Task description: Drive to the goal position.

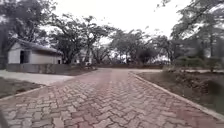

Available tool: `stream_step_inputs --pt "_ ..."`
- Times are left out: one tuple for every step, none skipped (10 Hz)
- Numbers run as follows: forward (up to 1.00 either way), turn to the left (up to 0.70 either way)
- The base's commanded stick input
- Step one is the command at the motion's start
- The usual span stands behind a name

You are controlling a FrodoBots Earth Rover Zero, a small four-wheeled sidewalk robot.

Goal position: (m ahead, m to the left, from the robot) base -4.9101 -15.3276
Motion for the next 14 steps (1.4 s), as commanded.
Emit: stream_step_inputs --pt "0.70 0.00" --pt "0.70 0.00" --pt "0.70 0.00" --pt "0.70 0.00" --pt "0.70 0.00" --pt "0.70 0.00" --pt "0.70 0.00" --pt "0.70 0.00" --pt "0.70 0.00" --pt "0.70 0.00" --pt "0.70 0.00" --pt "0.70 0.00" --pt "0.70 0.00" --pt "0.70 0.00"
